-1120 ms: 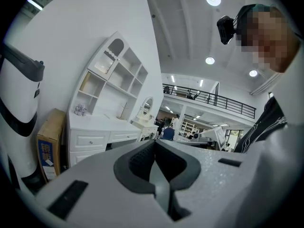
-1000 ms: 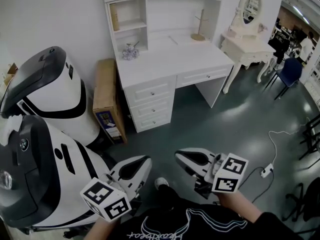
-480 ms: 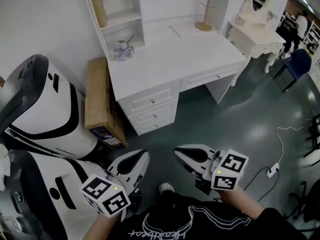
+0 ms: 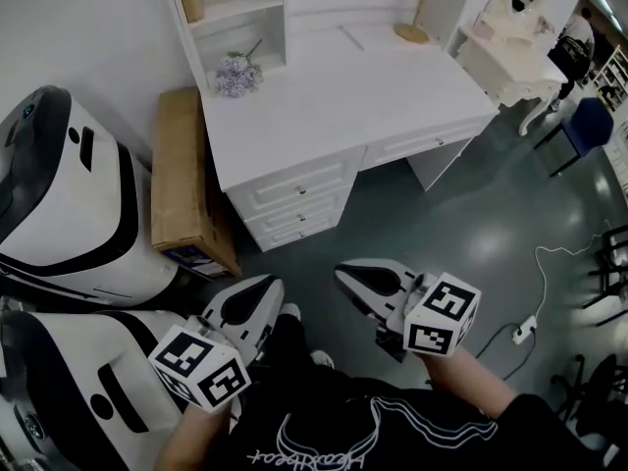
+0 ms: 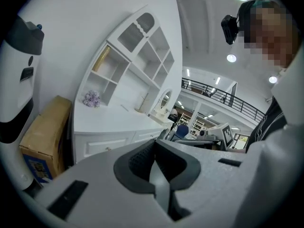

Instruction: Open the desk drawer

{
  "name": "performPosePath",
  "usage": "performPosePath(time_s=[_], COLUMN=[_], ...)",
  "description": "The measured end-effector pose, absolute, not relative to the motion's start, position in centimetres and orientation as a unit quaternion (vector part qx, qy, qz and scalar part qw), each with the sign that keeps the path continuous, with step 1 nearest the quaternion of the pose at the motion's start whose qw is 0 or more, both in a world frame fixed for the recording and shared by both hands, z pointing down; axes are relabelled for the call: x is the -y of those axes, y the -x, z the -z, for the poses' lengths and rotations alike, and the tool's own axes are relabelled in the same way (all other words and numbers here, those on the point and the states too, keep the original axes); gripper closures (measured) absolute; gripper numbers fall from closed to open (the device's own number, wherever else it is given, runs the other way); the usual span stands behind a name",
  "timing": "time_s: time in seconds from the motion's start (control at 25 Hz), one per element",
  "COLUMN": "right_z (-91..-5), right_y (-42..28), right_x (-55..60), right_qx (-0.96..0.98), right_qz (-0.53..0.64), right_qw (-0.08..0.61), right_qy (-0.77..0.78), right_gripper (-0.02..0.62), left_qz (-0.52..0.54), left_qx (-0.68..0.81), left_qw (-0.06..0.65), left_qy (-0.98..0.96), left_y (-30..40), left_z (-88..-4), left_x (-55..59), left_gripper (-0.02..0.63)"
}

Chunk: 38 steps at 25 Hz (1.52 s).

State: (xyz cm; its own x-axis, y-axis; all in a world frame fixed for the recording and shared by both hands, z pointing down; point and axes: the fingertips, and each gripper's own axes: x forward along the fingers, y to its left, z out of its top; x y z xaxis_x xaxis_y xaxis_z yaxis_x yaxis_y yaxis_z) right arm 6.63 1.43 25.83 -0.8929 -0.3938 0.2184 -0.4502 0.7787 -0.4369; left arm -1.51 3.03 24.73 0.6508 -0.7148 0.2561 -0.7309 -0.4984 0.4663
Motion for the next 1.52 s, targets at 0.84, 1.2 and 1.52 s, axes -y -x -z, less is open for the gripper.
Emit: performPosePath(time_s=[0.84,1.2,1.52], right_z=[-40.7,-48.0,-53.9], right_y=[-0.8,-0.5,-0.9], right_x=[15.3,20.2,24.1], right_qx=[0.897,0.883,0.858], right_qz=[-0.293,-0.274,-0.226], right_qw=[0.118,0.164,0.242], right_qy=[-0.308,-0.345,-0.393], right_gripper=[0.484,0.42,0.43], left_qz=[-0.029,-0.036,-0.044], left_qx=[0.39,0.393,0.397], left_qw=[0.365,0.395,0.405], left_qy=[-0.845,-0.83,-0.823], left_y=[8.8,10.5,11.3], left_z=[-37.7,-42.6,-45.6], left_x=[9.9,11.4,12.1], left_gripper=[0.601,0.601,0.601])
